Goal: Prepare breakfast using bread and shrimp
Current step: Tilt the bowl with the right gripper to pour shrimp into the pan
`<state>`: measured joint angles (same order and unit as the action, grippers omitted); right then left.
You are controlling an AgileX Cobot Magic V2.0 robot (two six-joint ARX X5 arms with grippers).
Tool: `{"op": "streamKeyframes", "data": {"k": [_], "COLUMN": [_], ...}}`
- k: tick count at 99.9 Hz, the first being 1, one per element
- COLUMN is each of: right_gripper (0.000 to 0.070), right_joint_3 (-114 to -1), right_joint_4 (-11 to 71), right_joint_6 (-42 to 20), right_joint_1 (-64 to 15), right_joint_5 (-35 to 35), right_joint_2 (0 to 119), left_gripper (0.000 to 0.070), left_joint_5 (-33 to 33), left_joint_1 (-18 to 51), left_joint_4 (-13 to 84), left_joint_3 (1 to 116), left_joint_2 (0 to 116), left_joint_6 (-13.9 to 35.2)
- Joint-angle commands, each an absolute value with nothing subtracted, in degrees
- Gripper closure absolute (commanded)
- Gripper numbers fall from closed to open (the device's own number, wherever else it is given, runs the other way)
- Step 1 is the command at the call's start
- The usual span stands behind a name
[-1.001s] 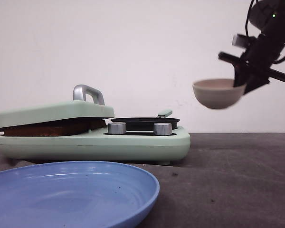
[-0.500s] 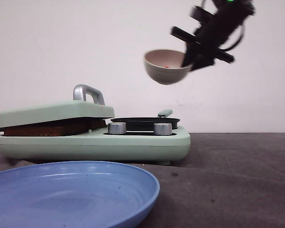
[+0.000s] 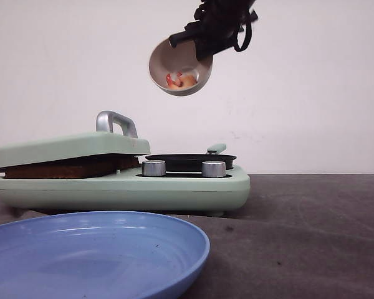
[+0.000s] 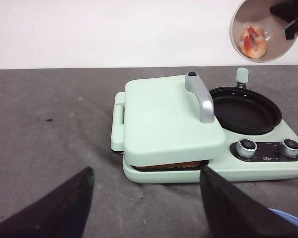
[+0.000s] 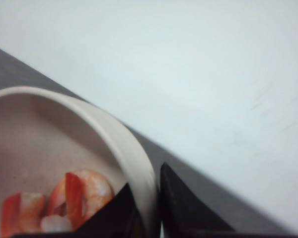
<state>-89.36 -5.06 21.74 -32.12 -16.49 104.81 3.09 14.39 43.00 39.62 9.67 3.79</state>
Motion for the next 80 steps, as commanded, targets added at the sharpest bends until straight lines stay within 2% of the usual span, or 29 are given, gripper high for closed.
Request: {"op": "streamKeyframes", "data": {"k": [1,11,32,51,80], "right_gripper": [0.07,0.07,0.07,0.07,0.07], "right_joint_3": [-90.78,-90.78,-90.78,-90.78,-90.78], "right_joint_4": [-6.48,-7.27,-10.92,-11.42,-19.16], "right_joint_6": [32.23,37.21,43.68,44.6,50.15], "right_joint_1": [-32.95,-33.69,-34.81,-35.62,-36.67], "right_joint_5": [-18.57,-21.54,-26.06,-28.36,-32.25], "right_joint_2": [105.25,105.32,105.34,105.38,105.67], "left_gripper": [0.0349,0.0349,0.0349,0.0349,0.0349], "left_joint_5": [3.25,3.27,3.25,3.25,3.22], "left_joint_1": [14.48,14.48,14.48,14.48,14.48], "left_joint_4": [41.98,41.98,40.32,38.59,38.98], "left_joint_3": [39.9,39.9,39.9,39.9,39.9], "left_joint_2": [9.61,9.61,9.61,9.61,9.61], "left_joint_6": [3.44,3.44,3.46,3.46,3.46]}}
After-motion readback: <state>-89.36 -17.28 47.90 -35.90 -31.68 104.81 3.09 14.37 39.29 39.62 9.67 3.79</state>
